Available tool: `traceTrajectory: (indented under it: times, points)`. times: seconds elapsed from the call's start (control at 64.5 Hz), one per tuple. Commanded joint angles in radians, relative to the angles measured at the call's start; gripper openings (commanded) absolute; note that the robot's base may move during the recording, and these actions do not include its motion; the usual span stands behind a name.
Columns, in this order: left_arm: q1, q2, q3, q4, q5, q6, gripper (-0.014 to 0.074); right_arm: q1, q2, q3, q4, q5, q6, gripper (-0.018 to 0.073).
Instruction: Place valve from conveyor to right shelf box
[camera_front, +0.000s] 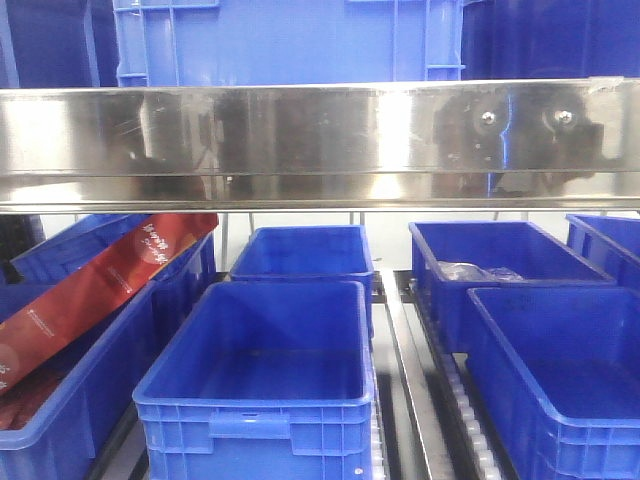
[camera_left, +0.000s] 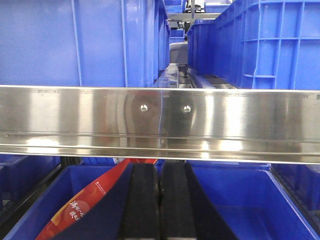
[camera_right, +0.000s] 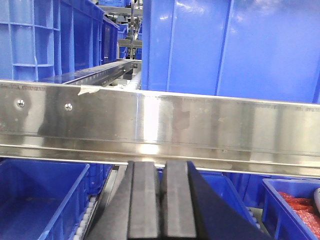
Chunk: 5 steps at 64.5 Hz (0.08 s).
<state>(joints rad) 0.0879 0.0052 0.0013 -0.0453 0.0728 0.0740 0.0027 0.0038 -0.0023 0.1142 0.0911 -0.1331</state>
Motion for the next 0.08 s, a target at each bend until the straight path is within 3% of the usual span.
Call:
traceTrajectory:
  times: [0.0,0.062]
  points:
    - [-0.005,-0.005,-0.001,0.004,-0.017,-0.007,-0.0111,-0.008,-0.004,0.002,0.001,-0.019,-0.004,-0.0162]
    - [-0.005,-0.005,-0.001,0.004,-0.017,-0.007,-0.0111,-0.008,-0.004,0.002,0.001,-0.019,-0.004,-0.0162]
